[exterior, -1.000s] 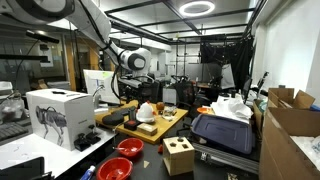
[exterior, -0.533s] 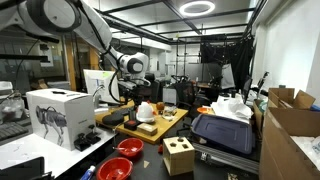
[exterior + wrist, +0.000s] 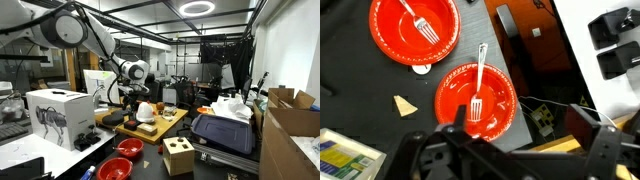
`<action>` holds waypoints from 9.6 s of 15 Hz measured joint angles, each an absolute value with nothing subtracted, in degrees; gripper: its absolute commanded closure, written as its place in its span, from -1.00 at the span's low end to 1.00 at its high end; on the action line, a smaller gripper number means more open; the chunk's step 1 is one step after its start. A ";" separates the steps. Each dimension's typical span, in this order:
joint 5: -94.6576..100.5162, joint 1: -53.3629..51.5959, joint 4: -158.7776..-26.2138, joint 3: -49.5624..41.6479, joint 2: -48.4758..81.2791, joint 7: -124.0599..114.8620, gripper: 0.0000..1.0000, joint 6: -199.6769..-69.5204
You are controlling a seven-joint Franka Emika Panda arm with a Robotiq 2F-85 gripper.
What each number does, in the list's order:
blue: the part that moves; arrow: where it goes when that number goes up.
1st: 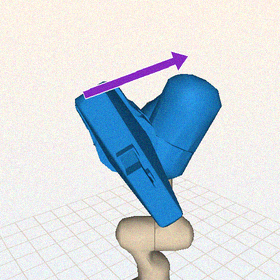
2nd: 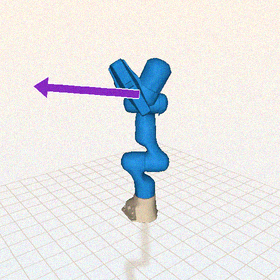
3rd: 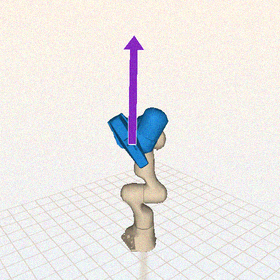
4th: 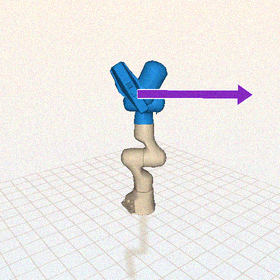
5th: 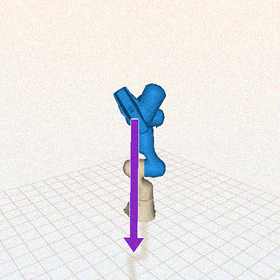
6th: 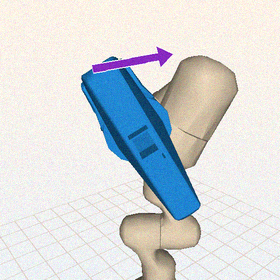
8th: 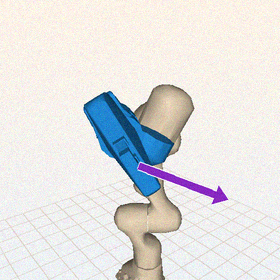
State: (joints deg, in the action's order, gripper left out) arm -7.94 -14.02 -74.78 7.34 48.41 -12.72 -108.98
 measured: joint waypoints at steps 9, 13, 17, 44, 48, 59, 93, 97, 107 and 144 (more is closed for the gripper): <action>-8.25 -14.03 -57.78 6.75 60.62 -22.04 -1.00 -102.27; -7.99 -14.17 -49.51 6.53 65.88 -24.73 -1.00 -100.30; -7.94 -14.02 -44.65 6.04 69.23 -24.36 -1.00 -97.85; 1.17 0.41 -78.23 3.44 56.75 22.51 -1.00 -106.65; -0.49 1.72 -84.21 3.52 56.17 18.98 -1.00 -109.17; -6.90 5.63 -93.08 1.06 55.26 5.16 -1.00 -121.08; -11.48 5.47 -100.17 2.32 50.58 -0.29 -1.00 -131.18; -9.46 5.40 -98.91 1.24 52.57 -0.17 -1.00 -133.44; -0.46 6.00 -90.44 -0.73 59.82 9.31 -1.00 -134.72; 4.06 9.25 -73.85 2.49 73.00 23.15 0.89 -131.00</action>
